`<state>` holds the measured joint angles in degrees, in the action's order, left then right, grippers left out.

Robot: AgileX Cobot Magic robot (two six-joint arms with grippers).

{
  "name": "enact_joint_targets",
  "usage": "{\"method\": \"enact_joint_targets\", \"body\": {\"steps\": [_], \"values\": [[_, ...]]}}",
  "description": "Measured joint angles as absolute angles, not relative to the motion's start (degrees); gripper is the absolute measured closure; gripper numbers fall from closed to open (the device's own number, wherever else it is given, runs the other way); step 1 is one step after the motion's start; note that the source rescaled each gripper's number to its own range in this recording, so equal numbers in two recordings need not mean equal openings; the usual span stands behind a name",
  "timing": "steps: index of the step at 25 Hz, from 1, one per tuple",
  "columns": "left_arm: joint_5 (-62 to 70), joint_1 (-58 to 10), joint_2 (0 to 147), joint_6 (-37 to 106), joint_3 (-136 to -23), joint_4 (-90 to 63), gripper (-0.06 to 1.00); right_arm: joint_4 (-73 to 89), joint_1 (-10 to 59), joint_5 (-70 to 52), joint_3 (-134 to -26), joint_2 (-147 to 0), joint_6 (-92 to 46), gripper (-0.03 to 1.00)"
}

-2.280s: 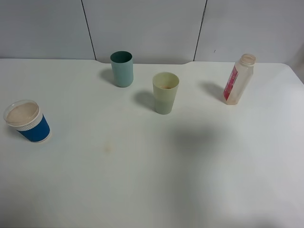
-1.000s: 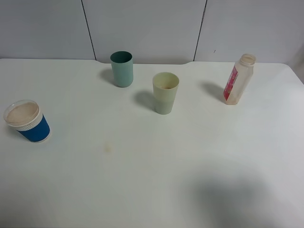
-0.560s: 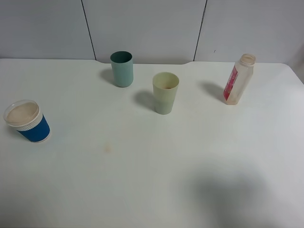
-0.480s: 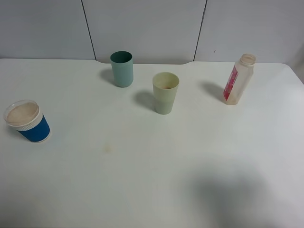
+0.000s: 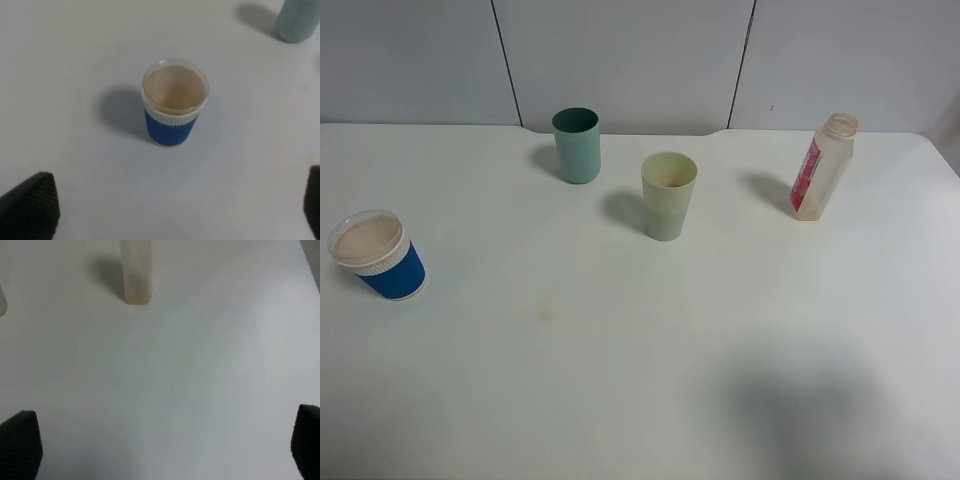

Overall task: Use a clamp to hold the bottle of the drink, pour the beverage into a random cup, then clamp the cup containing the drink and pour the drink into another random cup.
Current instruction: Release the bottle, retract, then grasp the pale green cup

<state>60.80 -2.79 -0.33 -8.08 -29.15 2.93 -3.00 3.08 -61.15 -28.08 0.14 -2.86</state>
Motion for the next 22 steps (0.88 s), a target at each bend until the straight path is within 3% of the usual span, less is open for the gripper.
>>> {"method": "enact_joint_targets", "body": {"steps": [10,22], "values": [[60.8,-2.8,-0.3,-8.1,-29.2,2.9,-0.03,-2.8,-2.2,-61.1,-28.1,0.1,-3.1,-0.03],[60.8,-2.8,-0.3,-8.1,-29.2,2.9,-0.03,-2.8,-2.5,-61.1,-28.1,0.1,-3.3,-0.03]]}}
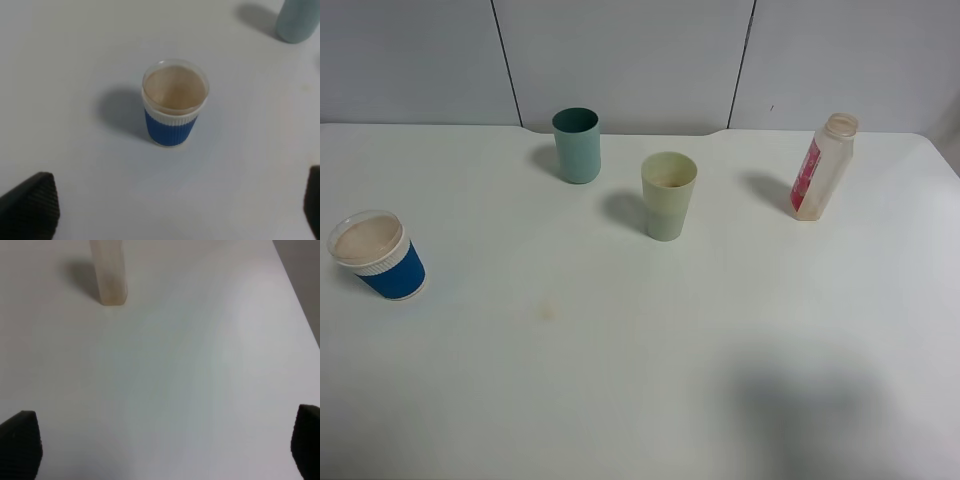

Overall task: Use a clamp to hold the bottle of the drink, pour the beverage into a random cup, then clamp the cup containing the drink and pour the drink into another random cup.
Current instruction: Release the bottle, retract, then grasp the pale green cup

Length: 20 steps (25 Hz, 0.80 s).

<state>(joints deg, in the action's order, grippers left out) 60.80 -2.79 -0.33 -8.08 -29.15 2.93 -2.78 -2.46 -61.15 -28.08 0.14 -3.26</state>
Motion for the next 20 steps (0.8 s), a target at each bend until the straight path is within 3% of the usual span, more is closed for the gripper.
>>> {"method": "enact_joint_targets", "body": {"steps": [20], "values": [[60.8,-2.8,-0.3,-8.1,-29.2,2.9,-0.03,-2.8,-2.5,-61.1,-28.1,0.1,-3.3,-0.03]]}}
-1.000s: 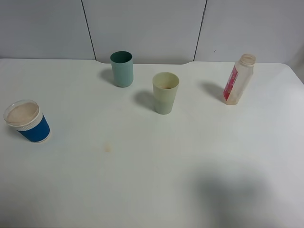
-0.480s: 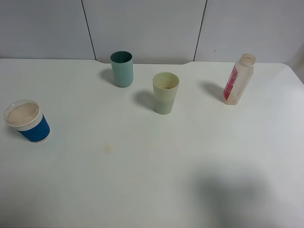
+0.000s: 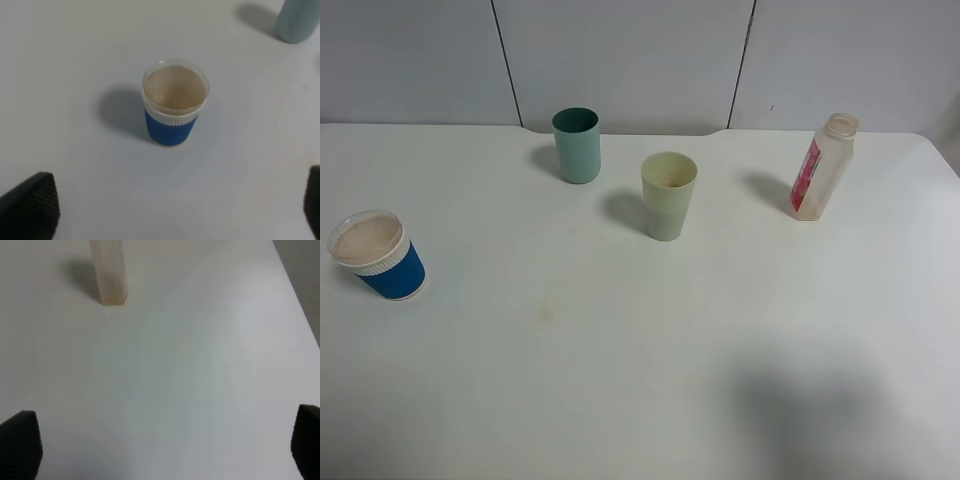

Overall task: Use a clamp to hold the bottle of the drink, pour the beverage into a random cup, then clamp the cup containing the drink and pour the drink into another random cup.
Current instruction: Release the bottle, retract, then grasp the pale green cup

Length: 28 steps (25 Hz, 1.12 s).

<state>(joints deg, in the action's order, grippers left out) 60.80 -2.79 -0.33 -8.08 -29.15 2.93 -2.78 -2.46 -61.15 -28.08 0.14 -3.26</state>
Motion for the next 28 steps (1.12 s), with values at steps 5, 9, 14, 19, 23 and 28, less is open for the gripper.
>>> {"method": "enact_joint_targets", "body": {"steps": [5,9,14,19,23,28], "values": [[60.8,-2.8,-0.3,-8.1,-29.2,2.9,-0.03,-2.8,-2.5,-61.1,-28.1,0.1,-3.3,-0.03],[60.8,-2.8,-0.3,-8.1,-29.2,2.9,-0.03,-2.8,-2.5,-61.1,-28.1,0.1,-3.3,-0.03],[60.8,-2.7,-0.3,-8.1,-29.2,2.9,-0.03,-2.8,-2.5,-61.1,-28.1,0.1,-3.3,-0.03],[60.8,-2.7,-0.3,-8.1,-29.2,2.9,-0.03,-2.8,-2.5,-61.1,-28.1,0.1,-3.3,-0.03],[60.8,-2.7,-0.3,-8.1,-29.2,2.9,-0.03,-2.8,-2.5,-61.1,-28.1,0.1,-3.3,-0.03],[60.8,-2.7,-0.3,-8.1,-29.2,2.9,-0.03,-2.8,-2.5,-61.1,-28.1,0.1,-3.3,-0.03]]}}
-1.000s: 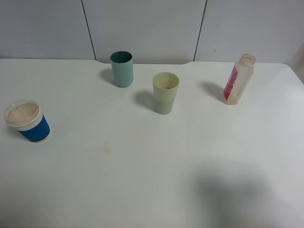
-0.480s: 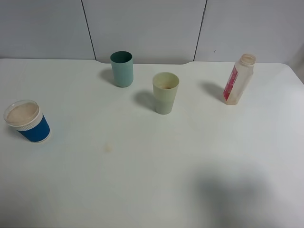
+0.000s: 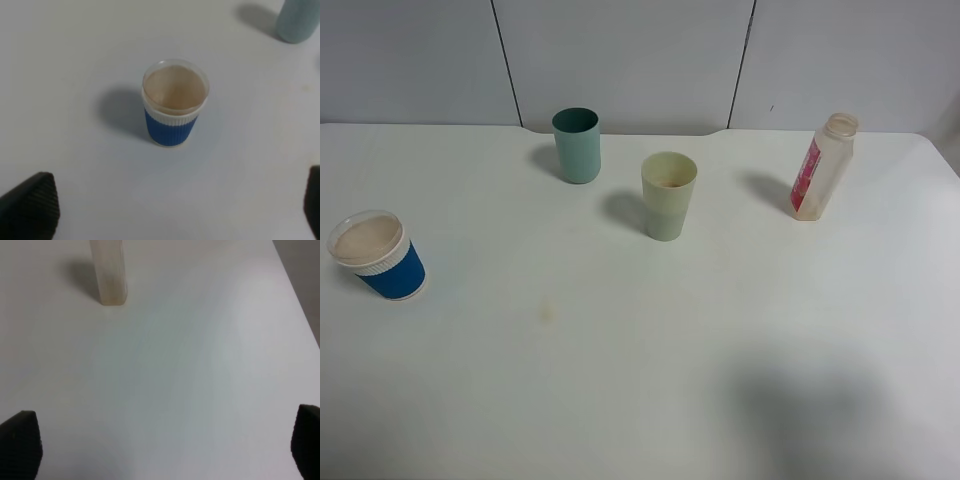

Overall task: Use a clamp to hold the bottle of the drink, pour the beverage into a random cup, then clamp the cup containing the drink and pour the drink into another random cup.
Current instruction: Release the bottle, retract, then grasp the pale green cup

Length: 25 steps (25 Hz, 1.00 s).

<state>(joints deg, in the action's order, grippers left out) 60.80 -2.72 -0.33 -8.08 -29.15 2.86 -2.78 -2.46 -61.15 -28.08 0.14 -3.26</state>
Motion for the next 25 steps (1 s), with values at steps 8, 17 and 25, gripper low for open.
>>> {"method": "enact_joint_targets", "body": {"steps": [8,17,25], "values": [[53.4,-2.7,-0.3,-8.1,-30.7,-2.4,-0.03,-2.8,-2.5,-61.1,-28.1,0.1,-3.3,-0.03],[39.4,-2.7,4.0,-6.5,-31.2,-8.3,-0.03,-2.8,-2.5,-61.1,-28.1,0.1,-3.3,-0.03],[30.1,-4.2,23.6,11.2,-31.2,-21.3,-0.03,-2.8,-2.5,-61.1,-28.1,0.1,-3.3,-0.03]]}}
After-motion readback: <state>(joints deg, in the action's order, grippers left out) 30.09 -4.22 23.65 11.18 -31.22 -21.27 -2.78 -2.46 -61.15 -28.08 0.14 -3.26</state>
